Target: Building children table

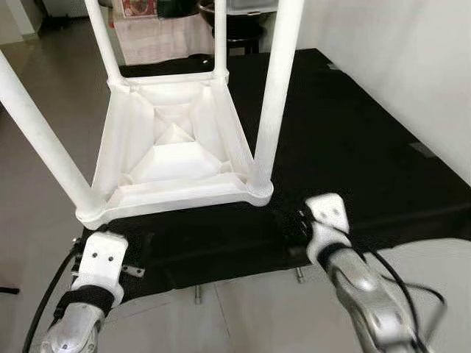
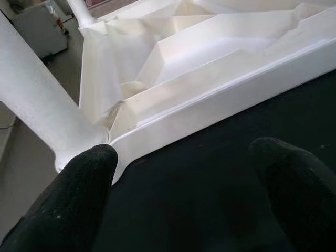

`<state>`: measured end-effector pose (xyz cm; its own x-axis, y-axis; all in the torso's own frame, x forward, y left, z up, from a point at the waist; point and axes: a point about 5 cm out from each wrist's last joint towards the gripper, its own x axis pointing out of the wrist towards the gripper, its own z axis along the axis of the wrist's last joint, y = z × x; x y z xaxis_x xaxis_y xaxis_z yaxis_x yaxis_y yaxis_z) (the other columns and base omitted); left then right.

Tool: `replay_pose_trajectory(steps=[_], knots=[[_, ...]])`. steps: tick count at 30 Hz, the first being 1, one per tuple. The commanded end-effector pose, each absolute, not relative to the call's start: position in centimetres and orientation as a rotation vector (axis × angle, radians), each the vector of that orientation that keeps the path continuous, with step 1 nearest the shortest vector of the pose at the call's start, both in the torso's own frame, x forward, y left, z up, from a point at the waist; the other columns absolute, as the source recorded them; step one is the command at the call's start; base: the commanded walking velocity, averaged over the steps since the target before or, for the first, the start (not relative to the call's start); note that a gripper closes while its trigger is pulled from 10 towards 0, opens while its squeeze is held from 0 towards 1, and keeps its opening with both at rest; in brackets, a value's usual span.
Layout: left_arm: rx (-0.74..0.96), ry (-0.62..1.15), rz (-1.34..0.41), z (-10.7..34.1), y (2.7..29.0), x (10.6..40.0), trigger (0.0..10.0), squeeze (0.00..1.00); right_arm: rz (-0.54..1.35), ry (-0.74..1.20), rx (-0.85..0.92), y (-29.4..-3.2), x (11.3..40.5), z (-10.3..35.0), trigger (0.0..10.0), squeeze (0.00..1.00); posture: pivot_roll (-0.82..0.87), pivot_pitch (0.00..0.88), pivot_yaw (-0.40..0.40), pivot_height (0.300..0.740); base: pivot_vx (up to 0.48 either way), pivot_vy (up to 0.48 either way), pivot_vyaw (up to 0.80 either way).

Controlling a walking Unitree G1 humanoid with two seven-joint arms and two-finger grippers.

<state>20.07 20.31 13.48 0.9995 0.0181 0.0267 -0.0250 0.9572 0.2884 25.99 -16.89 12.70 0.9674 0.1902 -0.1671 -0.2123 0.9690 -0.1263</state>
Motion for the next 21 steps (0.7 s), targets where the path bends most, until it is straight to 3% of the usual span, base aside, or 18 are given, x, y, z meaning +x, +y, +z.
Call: replay_pose_trajectory(steps=[1,6,11,21], knots=[[0.320,-0.022,0.026,13.4,20.4,19.8,10.0,0.00,0.204,0.156,-0.135,-17.2,25.4,13.0,10.0,0.00,-0.10,0.079,0.011,0.740,0.000,0.000,0.00],[0.276,0.018,0.082,12.7,20.4,18.1,10.0,0.00,0.193,0.177,-0.110,-17.0,24.0,11.6,10.0,0.00,-0.11,0.050,0.058,0.740,0.000,0.000,0.00],[0.229,0.025,0.144,12.0,20.6,17.2,10.0,0.00,0.199,0.165,-0.099,-16.5,24.6,11.7,10.0,0.00,-0.10,0.044,0.065,0.740,0.000,0.000,0.00],[0.144,-0.043,0.117,12.4,20.6,18.4,10.0,0.00,0.194,0.159,-0.121,-16.5,25.0,12.1,10.0,0.00,-0.09,0.061,0.026,0.740,0.000,0.000,0.00]])
